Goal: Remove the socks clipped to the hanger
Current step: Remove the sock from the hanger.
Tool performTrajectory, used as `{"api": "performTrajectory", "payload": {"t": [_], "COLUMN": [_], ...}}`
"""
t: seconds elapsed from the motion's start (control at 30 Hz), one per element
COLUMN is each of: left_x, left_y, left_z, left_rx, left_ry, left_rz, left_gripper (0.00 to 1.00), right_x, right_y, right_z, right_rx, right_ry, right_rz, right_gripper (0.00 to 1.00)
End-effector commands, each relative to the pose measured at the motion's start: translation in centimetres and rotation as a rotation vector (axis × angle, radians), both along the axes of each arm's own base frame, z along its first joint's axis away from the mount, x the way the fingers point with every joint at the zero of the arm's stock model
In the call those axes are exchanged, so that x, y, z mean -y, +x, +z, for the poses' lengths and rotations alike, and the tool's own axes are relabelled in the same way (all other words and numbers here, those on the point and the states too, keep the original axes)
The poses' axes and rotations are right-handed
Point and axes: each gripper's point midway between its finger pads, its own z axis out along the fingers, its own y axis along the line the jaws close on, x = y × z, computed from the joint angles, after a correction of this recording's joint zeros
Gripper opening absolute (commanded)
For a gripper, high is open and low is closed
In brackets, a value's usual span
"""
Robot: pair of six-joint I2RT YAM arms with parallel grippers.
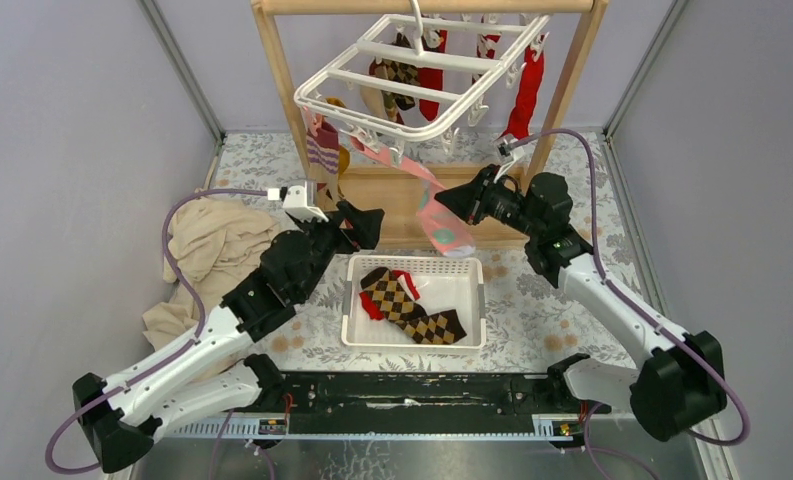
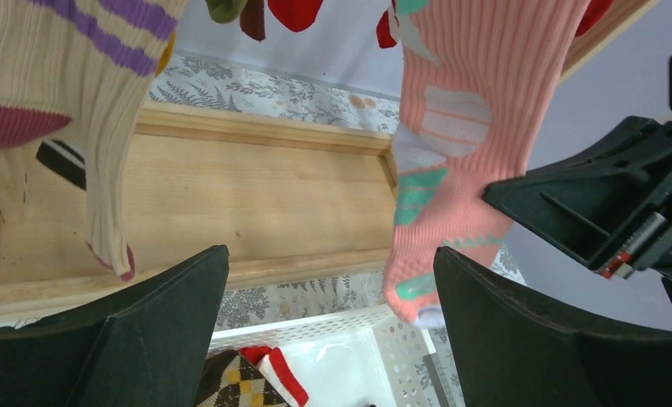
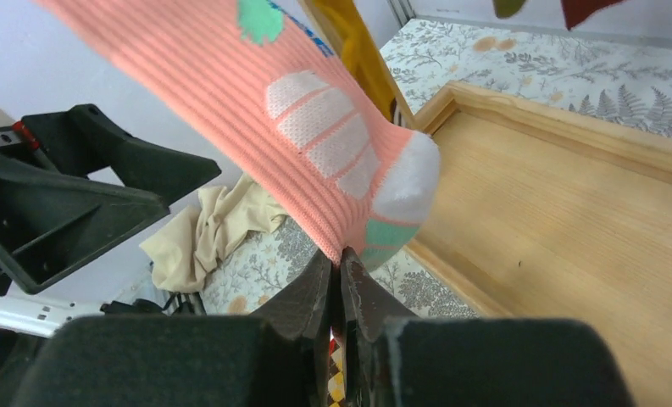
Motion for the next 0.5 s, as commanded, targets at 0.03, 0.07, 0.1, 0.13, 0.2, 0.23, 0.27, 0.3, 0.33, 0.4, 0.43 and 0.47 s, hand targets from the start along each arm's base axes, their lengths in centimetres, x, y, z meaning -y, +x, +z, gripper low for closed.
{"api": "performTrajectory", "payload": {"t": [0.03, 0.07, 0.1, 0.13, 0.2, 0.23, 0.27, 0.3, 0.33, 0.4, 0.43, 0.47], "left_x": [0.7, 0.7, 0.7, 0.7, 0.8, 0.8, 0.8, 0.8, 0.9, 0.9, 1.0, 1.1], "left_y": [1.0, 1.1, 1.3, 1.4, 1.5, 1.6, 1.7, 1.8, 1.9, 2.2, 2.3, 2.4], "left_z": [3.7, 3.7, 3.6, 3.6, 3.6, 3.5, 3.5, 3.4, 3.4, 3.4, 3.4, 3.5], "left_rx": [0.084, 0.083, 0.081, 0.080, 0.079, 0.078, 0.077, 0.076, 0.076, 0.076, 0.078, 0.081], "left_ry": [-0.061, -0.059, -0.059, -0.059, -0.061, -0.060, -0.059, -0.057, -0.055, -0.055, -0.057, -0.057], "left_rz": [-0.031, -0.032, -0.031, -0.033, -0.038, -0.038, -0.039, -0.039, -0.043, -0.042, -0.044, -0.049], "left_gripper": [0.99, 0.98, 0.98, 0.98, 0.98, 0.98, 0.98, 0.98, 0.98, 0.98, 0.98, 0.98], "right_x": [0.7, 0.8, 1.2, 1.5, 2.1, 2.4, 2.7, 3.0, 3.1, 3.3, 3.3, 3.3], "right_y": [1.7, 2.1, 2.6, 3.2, 4.1, 4.5, 4.9, 5.3, 5.7, 6.5, 6.7, 7.0], "right_z": [0.4, 0.3, 0.2, 0.0, -0.2, -0.2, 0.0, 0.2, 0.2, 0.4, 0.6, 0.7], "right_rx": [-0.066, -0.069, -0.090, -0.102, -0.122, -0.127, -0.123, -0.126, -0.130, -0.137, -0.140, -0.142], "right_ry": [0.129, 0.141, 0.164, 0.180, 0.211, 0.226, 0.246, 0.260, 0.272, 0.292, 0.302, 0.312], "right_rz": [0.048, 0.055, 0.051, 0.048, 0.045, 0.050, 0.050, 0.050, 0.053, 0.059, 0.063, 0.069], "right_gripper": [0.10, 0.10, 0.10, 0.10, 0.10, 0.10, 0.10, 0.10, 0.10, 0.10, 0.10, 0.10]}}
